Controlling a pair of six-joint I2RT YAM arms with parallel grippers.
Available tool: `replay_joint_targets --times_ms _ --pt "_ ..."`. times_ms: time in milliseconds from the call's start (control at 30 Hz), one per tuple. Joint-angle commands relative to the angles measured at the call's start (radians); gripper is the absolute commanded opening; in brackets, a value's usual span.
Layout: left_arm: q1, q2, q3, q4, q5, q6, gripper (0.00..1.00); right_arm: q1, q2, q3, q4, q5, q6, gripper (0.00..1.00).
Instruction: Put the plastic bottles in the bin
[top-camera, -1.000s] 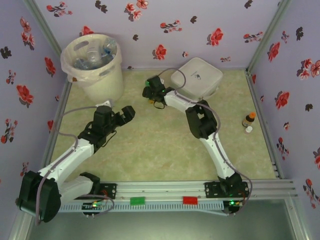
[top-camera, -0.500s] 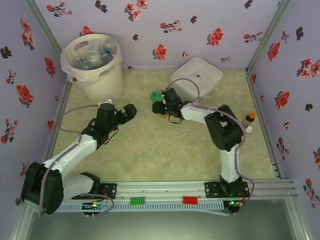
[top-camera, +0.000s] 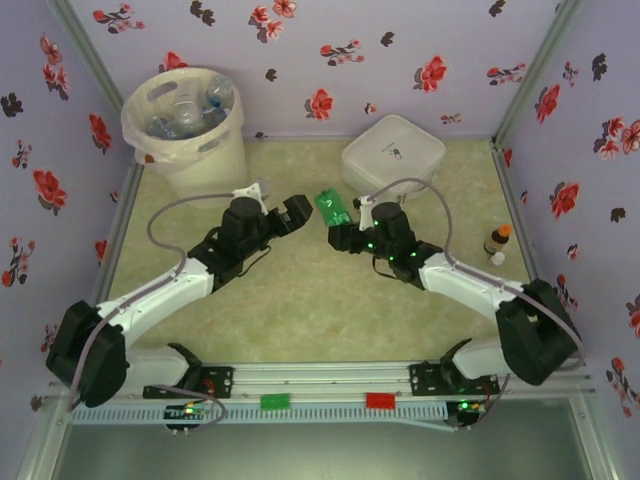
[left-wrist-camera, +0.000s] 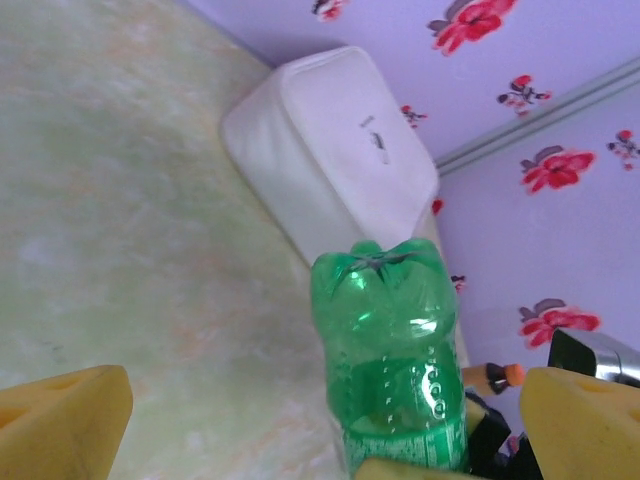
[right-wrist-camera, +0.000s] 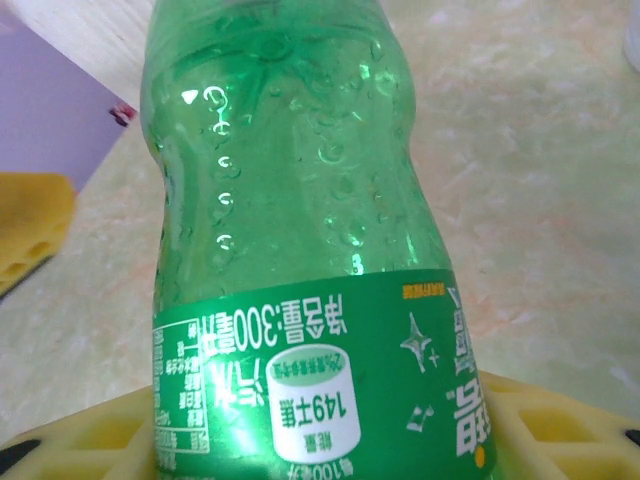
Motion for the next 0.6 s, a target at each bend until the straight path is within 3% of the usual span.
replay_joint_targets --times_ms 0,333,567 --pt "-0.032 0.066 0.051 0.096 -0.04 -0.045 0.98 0.005 -0.073 -0.027 0.076 -0.033 -0.019 0.41" --pt "-0.114 0.296 0.221 0.206 0.022 -0.084 0.98 0.02 -0.168 -0.087 0.11 -0.028 -0.011 0.4" --pt "-0.121 0.383 0.232 0.279 0.064 -0.142 0.93 0.02 -0.226 -0.097 0.051 0.004 -0.034 0.4"
